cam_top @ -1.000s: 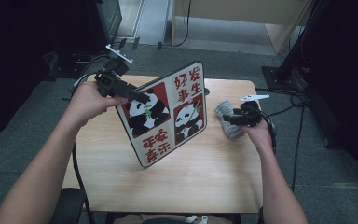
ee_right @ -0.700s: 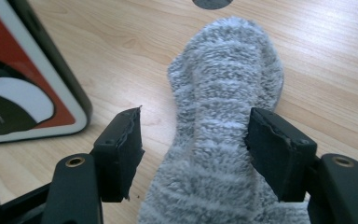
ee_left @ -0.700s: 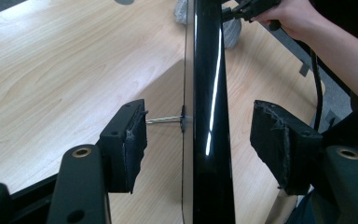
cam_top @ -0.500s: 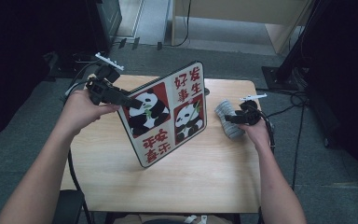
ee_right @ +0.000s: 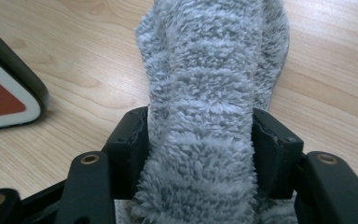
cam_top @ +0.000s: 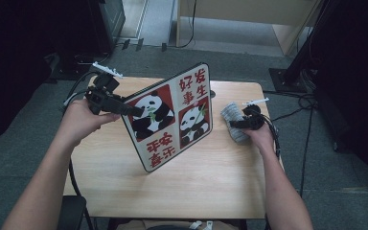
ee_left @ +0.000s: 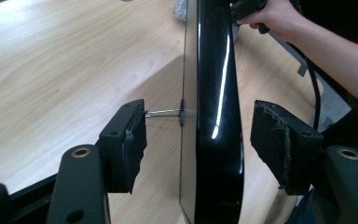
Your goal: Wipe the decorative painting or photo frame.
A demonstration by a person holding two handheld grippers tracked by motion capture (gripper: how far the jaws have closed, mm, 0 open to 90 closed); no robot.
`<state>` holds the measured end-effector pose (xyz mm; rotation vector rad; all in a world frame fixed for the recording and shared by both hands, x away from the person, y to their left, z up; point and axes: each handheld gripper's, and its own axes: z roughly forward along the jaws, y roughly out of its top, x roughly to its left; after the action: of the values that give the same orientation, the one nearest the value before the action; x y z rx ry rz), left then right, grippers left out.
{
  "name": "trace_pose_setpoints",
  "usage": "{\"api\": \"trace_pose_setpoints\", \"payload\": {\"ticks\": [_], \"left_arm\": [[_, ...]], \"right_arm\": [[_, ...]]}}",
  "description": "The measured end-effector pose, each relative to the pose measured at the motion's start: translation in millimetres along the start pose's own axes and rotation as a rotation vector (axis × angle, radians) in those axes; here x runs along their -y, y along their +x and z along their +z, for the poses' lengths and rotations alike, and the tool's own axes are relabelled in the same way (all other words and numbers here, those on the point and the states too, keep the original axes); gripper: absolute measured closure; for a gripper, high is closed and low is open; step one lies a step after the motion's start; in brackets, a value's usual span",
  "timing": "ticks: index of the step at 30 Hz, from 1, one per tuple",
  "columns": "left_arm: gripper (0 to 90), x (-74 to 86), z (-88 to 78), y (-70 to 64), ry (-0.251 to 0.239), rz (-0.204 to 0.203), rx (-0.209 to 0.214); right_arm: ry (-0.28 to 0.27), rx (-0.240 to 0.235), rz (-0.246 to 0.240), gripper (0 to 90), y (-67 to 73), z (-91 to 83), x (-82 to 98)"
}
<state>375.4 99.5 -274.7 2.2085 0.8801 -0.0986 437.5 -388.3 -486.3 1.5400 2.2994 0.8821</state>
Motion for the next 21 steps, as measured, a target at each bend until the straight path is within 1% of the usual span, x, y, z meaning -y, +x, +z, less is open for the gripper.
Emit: {"api": "trace_pose_setpoints", "payload": {"ticks": [3, 6, 7, 9, 11, 14, 17, 21], "left_arm": [[36.0, 4.4, 1.7, -0.3, 0.000, -0.004, 0.000], [36.0, 7.9, 2.1, -1.5, -0.004, 0.000, -0.002], [36.0, 9.0, 2.0, -1.7, -0.006, -0.002, 0.000], [36.0, 11.4, 1.8, -2.1, -0.010, -0.003, 0.002], [36.0, 14.1, 2.0, -2.3, -0.016, -0.006, 0.003], [36.0, 17.4, 3.1, -2.5, -0.023, -0.008, 0.007], [35.9, 20.2, 4.5, -2.9, -0.029, -0.009, 0.012], [35.9, 22.9, 4.9, -3.1, -0.046, -0.009, 0.015]], "right_arm": [[0.005, 0.005, 0.007, 47.1, -2.6, 1.9, 1.5], [0.000, -0.001, 0.042, 50.9, -5.4, 2.6, 2.9], [-0.002, 0.001, 0.035, 52.0, -6.6, 2.8, 3.2], [-0.008, 0.001, 0.038, 54.5, -7.9, 3.8, 4.0], [-0.011, 0.001, 0.049, 57.1, -8.7, 4.4, 4.6], [-0.015, -0.002, 0.069, 61.9, -10.6, 4.5, 5.1], [-0.016, -0.017, 0.085, 65.1, -13.2, 4.0, 5.4], [-0.013, -0.023, 0.105, 67.8, -14.1, 3.0, 4.6]]}}
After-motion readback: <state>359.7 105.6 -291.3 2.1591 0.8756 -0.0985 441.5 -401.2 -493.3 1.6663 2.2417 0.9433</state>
